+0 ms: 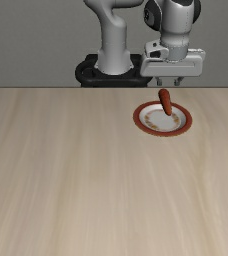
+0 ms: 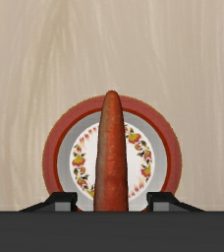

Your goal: Pick the carrot on the table and place it on the plate

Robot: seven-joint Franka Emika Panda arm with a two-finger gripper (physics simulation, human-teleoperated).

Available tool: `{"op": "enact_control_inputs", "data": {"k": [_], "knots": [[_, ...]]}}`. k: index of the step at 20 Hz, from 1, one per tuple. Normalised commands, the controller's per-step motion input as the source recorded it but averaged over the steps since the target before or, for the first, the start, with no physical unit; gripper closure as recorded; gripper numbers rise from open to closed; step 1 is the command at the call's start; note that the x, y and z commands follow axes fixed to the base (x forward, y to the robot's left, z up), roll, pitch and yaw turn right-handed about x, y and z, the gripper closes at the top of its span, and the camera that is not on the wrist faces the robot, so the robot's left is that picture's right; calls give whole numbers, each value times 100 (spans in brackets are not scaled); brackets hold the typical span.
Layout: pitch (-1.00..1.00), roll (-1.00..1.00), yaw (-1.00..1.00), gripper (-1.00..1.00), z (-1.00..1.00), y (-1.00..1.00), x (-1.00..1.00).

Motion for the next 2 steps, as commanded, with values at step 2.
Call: {"op": "enact_control_inputs", "data": {"k": [2], "knots": [[0, 0, 0, -100, 0, 0, 0]]}}
